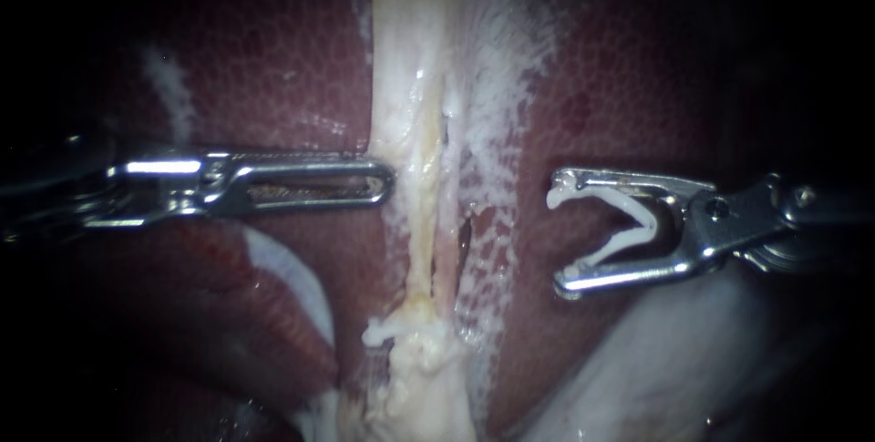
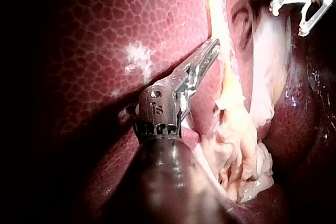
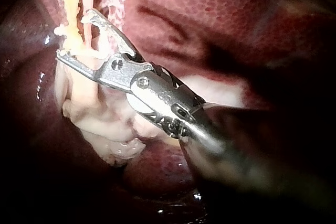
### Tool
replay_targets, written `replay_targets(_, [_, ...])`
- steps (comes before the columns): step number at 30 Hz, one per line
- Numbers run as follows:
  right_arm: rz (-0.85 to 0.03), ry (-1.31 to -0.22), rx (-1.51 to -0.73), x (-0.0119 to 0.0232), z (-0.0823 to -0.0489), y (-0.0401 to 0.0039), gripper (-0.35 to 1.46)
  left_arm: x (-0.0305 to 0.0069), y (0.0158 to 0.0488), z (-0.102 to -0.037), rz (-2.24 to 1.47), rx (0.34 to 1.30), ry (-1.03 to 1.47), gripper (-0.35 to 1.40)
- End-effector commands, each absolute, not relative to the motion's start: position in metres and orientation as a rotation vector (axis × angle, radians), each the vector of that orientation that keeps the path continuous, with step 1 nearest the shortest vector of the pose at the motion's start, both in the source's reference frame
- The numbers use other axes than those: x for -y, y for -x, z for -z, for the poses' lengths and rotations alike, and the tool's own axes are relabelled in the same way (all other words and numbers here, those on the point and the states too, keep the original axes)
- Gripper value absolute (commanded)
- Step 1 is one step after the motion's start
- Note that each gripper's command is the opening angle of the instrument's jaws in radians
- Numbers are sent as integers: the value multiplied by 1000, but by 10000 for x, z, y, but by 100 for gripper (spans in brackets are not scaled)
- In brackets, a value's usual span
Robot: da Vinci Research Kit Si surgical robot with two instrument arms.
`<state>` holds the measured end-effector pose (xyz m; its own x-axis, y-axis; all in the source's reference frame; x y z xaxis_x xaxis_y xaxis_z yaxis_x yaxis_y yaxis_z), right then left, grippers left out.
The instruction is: Clipping second clip left tube
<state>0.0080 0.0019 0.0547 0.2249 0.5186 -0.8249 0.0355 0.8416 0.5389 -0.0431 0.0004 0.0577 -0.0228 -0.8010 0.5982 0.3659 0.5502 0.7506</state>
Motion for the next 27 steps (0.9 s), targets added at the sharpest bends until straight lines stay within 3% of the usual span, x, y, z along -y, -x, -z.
replay_targets(1, [-353, -504, -1315, -19, -547, -80, 60, -4, 430, -577, 977, 1280, -431, -35])
replay_targets(12, [-340, -499, -1319, -11, -554, -87, 60, -14, 416, -552, 986, 1277, -444, -35])
replay_targets(22, [-392, -561, -1307, 13, -580, -110, 60, -31, 379, -501, 1017, 1322, -433, -35])
replay_targets(27, [-432, -611, -1295, 25, -596, -124, 60, -28, 377, -486, 1019, 1326, -425, -35])
